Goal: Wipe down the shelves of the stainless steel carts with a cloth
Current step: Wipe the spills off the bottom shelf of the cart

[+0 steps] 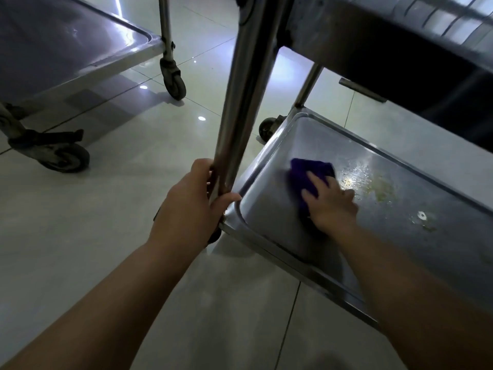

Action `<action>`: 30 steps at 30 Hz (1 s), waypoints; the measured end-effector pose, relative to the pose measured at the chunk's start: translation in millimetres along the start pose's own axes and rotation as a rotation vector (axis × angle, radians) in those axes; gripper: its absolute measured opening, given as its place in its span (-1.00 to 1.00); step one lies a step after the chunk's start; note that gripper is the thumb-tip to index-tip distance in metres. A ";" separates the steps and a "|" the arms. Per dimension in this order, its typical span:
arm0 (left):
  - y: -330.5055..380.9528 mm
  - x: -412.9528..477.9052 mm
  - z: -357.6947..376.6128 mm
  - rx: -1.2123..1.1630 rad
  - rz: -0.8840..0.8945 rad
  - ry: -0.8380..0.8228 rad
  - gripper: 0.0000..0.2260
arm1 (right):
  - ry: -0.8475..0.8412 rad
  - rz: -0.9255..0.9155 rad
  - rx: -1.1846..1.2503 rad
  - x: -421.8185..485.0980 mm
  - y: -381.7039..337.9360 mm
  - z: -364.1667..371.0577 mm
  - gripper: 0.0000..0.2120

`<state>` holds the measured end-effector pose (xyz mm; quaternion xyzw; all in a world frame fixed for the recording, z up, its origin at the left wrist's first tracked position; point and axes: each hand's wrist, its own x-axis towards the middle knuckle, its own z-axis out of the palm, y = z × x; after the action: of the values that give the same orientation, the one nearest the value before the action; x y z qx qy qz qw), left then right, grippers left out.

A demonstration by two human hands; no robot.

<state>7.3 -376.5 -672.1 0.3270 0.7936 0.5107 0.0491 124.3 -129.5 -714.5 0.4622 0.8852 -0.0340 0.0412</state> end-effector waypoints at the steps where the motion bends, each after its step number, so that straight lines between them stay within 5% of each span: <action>1: 1.1 -1.4 1.8 -0.006 -0.002 0.019 -0.64 | -0.026 0.125 0.034 -2.8 4.9 -3.3 -0.49; 3: 2.4 -5.8 6.7 -0.069 -0.055 0.090 -0.61 | -0.042 0.149 0.023 -20.2 -2.4 -3.2 -0.49; 6: 4.7 -12.9 11.8 -0.113 -0.159 0.267 -0.56 | 0.036 -0.228 0.045 -65.9 -16.4 12.4 -0.52; 9: 7.5 -23.1 15.6 0.029 -0.052 0.350 -0.58 | 0.015 -0.495 0.123 -85.5 8.6 13.6 -0.54; 11: 9.9 -32.4 21.3 0.144 0.056 0.365 -0.61 | 0.024 -0.371 0.055 -71.0 42.1 7.6 -0.55; 15: 14.4 -46.5 48.1 0.385 0.400 0.194 -0.84 | -0.099 0.236 -0.031 -37.0 86.8 -2.8 -0.51; 19: 13.0 -43.0 84.2 0.512 0.432 -0.275 -0.84 | -0.034 0.026 -0.068 -51.7 63.9 10.4 -0.50; 23: 4.3 -38.8 100.8 0.575 0.331 -0.422 -0.76 | 0.055 -0.326 -0.034 -64.7 96.6 11.8 -0.53; 28: 14.8 -35.1 105.8 0.641 0.375 -0.396 -0.76 | -0.010 0.327 0.088 -11.5 132.0 -3.2 -0.50; 30: 17.6 -34.6 109.0 0.713 0.383 -0.424 -0.74 | -0.006 0.306 -0.002 -9.7 107.6 -2.7 -0.49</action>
<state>87.5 -306.7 -717.7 0.5615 0.8176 0.1273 -0.0004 218.0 -75.8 -713.2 0.5914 0.8044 -0.0279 0.0487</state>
